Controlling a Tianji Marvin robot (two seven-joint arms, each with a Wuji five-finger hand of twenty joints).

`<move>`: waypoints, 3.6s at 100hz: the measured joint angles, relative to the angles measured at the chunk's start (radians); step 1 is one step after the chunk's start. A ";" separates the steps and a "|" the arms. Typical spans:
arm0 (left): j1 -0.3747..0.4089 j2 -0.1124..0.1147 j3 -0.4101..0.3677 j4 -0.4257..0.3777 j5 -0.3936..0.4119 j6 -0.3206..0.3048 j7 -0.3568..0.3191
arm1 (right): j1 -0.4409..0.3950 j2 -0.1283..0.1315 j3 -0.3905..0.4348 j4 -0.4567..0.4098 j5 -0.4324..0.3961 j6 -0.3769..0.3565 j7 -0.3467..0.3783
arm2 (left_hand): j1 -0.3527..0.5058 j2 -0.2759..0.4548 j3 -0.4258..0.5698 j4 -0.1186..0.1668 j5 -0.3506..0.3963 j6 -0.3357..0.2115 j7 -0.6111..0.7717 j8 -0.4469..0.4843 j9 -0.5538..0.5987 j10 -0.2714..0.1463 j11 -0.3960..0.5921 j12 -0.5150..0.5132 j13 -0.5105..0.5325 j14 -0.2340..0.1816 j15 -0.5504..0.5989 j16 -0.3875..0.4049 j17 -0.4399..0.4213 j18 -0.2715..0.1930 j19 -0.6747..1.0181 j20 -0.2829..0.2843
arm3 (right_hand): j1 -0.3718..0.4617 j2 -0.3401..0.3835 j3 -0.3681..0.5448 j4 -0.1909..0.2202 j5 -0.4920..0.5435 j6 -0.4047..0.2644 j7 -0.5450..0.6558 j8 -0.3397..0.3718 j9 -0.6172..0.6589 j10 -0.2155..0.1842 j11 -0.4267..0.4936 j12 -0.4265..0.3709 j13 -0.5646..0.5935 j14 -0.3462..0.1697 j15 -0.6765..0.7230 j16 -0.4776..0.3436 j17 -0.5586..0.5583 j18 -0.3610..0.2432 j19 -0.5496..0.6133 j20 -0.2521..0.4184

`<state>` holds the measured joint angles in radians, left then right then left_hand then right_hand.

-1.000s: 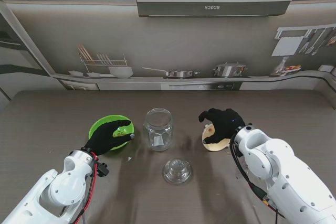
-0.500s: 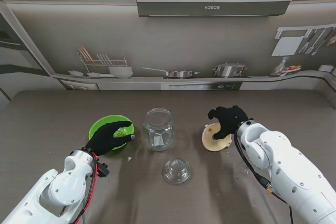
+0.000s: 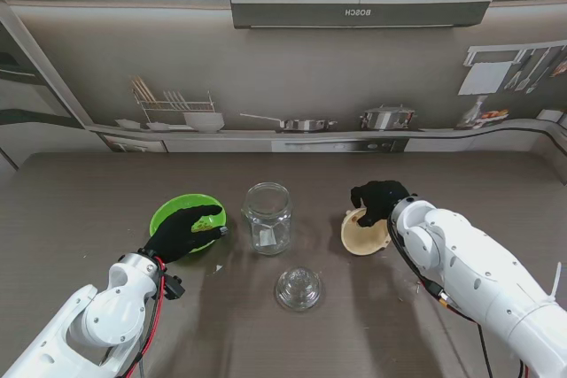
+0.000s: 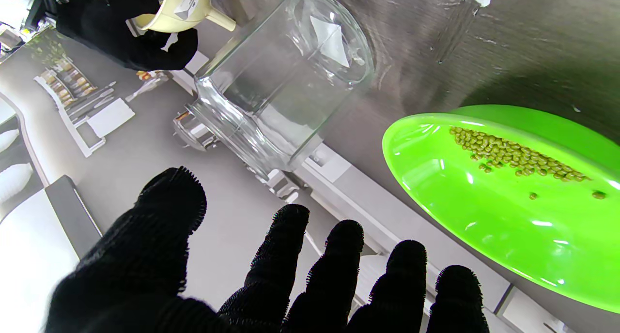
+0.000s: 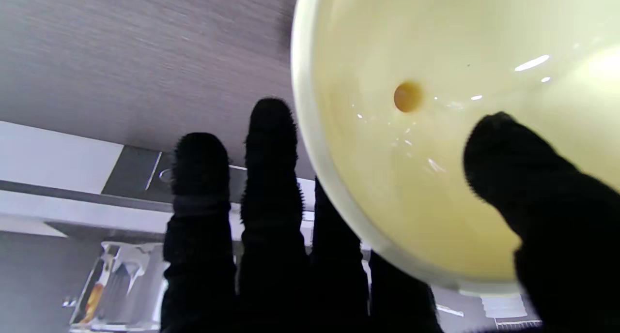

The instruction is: Pour mung beans into a glass jar with a funnel

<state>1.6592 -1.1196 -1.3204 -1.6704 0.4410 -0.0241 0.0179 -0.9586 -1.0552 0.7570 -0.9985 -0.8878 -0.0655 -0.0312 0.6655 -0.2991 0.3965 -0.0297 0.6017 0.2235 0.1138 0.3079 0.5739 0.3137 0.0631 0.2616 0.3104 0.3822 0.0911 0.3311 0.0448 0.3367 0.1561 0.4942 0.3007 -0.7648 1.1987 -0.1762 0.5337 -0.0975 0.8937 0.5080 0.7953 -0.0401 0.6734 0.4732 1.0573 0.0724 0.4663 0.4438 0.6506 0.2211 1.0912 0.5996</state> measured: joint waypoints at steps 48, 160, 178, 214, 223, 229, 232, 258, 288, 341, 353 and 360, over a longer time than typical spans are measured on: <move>0.000 0.000 -0.001 -0.001 -0.007 0.002 -0.001 | 0.037 -0.033 -0.003 0.061 0.121 -0.045 0.070 | 0.000 0.009 0.000 0.000 0.000 0.000 0.000 0.000 0.000 0.001 0.000 0.000 0.000 0.000 0.000 0.000 0.000 0.000 0.000 0.000 | 0.165 0.038 0.028 -0.130 0.215 -0.047 0.276 -0.186 0.463 -0.083 0.180 0.312 0.217 -0.149 0.747 0.324 0.334 -0.137 0.362 0.089; 0.011 -0.001 -0.021 0.000 -0.005 -0.021 0.019 | -0.024 -0.089 0.095 -0.400 0.404 0.277 0.113 | 0.000 0.010 -0.010 0.000 0.000 0.001 0.000 0.000 0.000 0.007 0.000 0.000 0.000 0.000 0.000 0.000 0.000 0.000 0.000 0.000 | 0.187 0.027 0.049 -0.131 0.288 0.009 0.310 -0.186 0.534 -0.061 0.150 0.362 0.238 -0.135 0.876 0.385 0.413 -0.135 0.385 0.138; 0.012 -0.001 -0.022 0.000 -0.005 -0.026 0.022 | -0.018 -0.094 0.070 -0.439 0.410 0.288 0.129 | 0.000 0.010 -0.010 0.000 0.000 0.001 0.000 0.000 0.000 0.007 0.000 0.000 0.000 0.000 0.000 0.000 0.000 0.000 0.000 0.000 | 0.187 0.027 0.049 -0.131 0.288 0.010 0.307 -0.186 0.534 -0.061 0.150 0.362 0.238 -0.135 0.876 0.385 0.412 -0.133 0.385 0.139; 0.019 -0.002 -0.029 -0.002 -0.005 -0.029 0.029 | 0.031 -0.105 -0.013 -0.397 0.425 0.270 0.155 | 0.000 0.010 -0.010 0.000 0.000 0.002 0.000 0.000 0.000 0.007 0.000 0.000 0.000 0.000 0.000 0.000 0.000 0.000 0.000 0.000 | 0.187 0.034 0.049 -0.131 0.288 0.011 0.307 -0.183 0.534 -0.061 0.150 0.363 0.238 -0.135 0.873 0.385 0.396 -0.130 0.385 0.140; 0.020 -0.002 -0.030 -0.003 -0.005 -0.029 0.030 | 0.048 -0.110 -0.040 -0.367 0.424 0.260 0.151 | 0.000 0.010 -0.010 0.000 0.000 0.002 0.000 0.000 0.000 0.007 0.000 0.000 0.000 0.000 0.000 0.000 0.000 0.000 0.000 0.000 | 0.187 0.034 0.049 -0.131 0.288 0.011 0.307 -0.180 0.534 -0.061 0.150 0.363 0.239 -0.135 0.863 0.385 0.386 -0.130 0.385 0.140; 0.021 -0.003 -0.032 -0.003 -0.005 -0.029 0.030 | 0.056 -0.115 -0.051 -0.349 0.422 0.255 0.147 | 0.000 0.010 -0.010 0.000 0.000 0.002 0.000 0.000 0.000 0.007 0.000 0.000 0.000 0.000 0.000 0.000 0.000 0.000 0.000 0.000 | 0.187 0.034 0.049 -0.131 0.288 0.011 0.306 -0.176 0.534 -0.061 0.150 0.363 0.239 -0.135 0.853 0.378 0.382 -0.129 0.385 0.141; 0.021 -0.003 -0.032 -0.004 -0.005 -0.029 0.030 | 0.061 -0.117 -0.057 -0.340 0.422 0.252 0.144 | 0.000 0.010 -0.010 0.000 0.000 0.002 0.000 0.000 0.000 0.007 0.000 0.000 0.000 0.000 0.000 0.000 0.000 0.000 0.000 0.000 | 0.187 0.034 0.049 -0.131 0.288 0.011 0.306 -0.176 0.534 -0.061 0.150 0.363 0.239 -0.135 0.852 0.378 0.379 -0.129 0.385 0.141; 0.024 -0.003 -0.035 -0.007 -0.006 -0.029 0.030 | 0.100 -0.134 -0.105 -0.263 0.419 0.231 0.123 | 0.000 0.010 -0.010 0.000 0.000 0.002 0.000 0.000 0.000 0.008 0.000 0.000 0.000 0.000 0.000 0.000 0.000 0.000 0.000 0.000 | 0.187 0.036 0.049 -0.131 0.288 0.011 0.306 -0.176 0.534 -0.061 0.150 0.363 0.239 -0.135 0.824 0.362 0.360 -0.125 0.385 0.141; 0.024 -0.003 -0.035 -0.008 -0.009 -0.027 0.026 | 0.126 -0.152 -0.129 -0.220 0.431 0.232 0.101 | 0.000 0.010 -0.010 0.000 0.001 0.002 0.000 0.000 0.000 0.008 0.000 0.000 0.000 0.000 0.000 0.000 0.000 0.000 0.000 0.000 | 0.188 0.053 0.048 -0.131 0.232 0.033 0.269 -0.186 0.498 -0.059 0.129 0.346 0.239 -0.124 0.736 0.320 0.319 -0.111 0.359 0.141; 0.024 -0.002 -0.037 -0.014 -0.016 -0.020 0.008 | 0.138 -0.169 -0.152 -0.178 0.410 0.220 0.059 | 0.000 0.010 -0.010 0.000 0.001 0.002 0.000 0.000 0.000 0.008 0.000 0.000 0.000 0.000 0.000 0.000 0.000 0.000 0.000 0.000 | 0.043 0.140 0.011 -0.082 0.165 0.047 0.107 -0.210 0.347 -0.013 0.010 0.187 0.239 -0.086 0.364 0.209 0.189 -0.078 0.252 0.140; 0.024 -0.001 -0.037 -0.014 -0.017 -0.019 0.003 | 0.138 -0.170 -0.154 -0.173 0.405 0.217 0.052 | 0.000 0.010 -0.021 0.000 0.001 0.002 0.000 0.000 0.000 0.008 0.000 0.000 0.000 0.000 0.000 0.000 0.000 0.000 0.000 0.000 | 0.019 0.171 -0.004 -0.042 0.141 0.050 0.070 -0.188 0.292 -0.006 -0.004 0.163 0.237 -0.084 0.304 0.206 0.166 -0.078 0.235 0.139; 0.023 -0.001 -0.036 -0.014 -0.018 -0.018 0.002 | 0.138 -0.171 -0.156 -0.167 0.401 0.214 0.043 | 0.000 0.010 -0.021 0.000 0.001 0.002 0.000 0.000 0.000 0.008 0.000 0.000 0.000 0.000 0.000 0.000 0.000 0.000 0.000 0.000 | -0.002 0.198 -0.013 0.003 0.132 0.054 0.041 -0.144 0.260 -0.001 -0.013 0.145 0.223 -0.082 0.266 0.198 0.146 -0.078 0.219 0.138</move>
<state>1.6827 -1.1208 -1.3567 -1.6840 0.4235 -0.0423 0.0200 -0.8203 -1.2261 0.6012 -1.1656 -0.4866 0.1485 0.0117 0.6655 -0.2893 0.3758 -0.0297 0.6024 0.2258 0.1138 0.3079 0.5739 0.3218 0.0631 0.2616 0.3104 0.3821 0.0908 0.3310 0.0447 0.3368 0.1561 0.4942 0.2986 -0.5672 1.1859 -0.1730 0.6657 -0.0438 0.9345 0.3645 1.0556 -0.0406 0.6605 0.6185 1.2805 -0.0098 0.7322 0.6416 0.7969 0.1434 1.3104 0.7380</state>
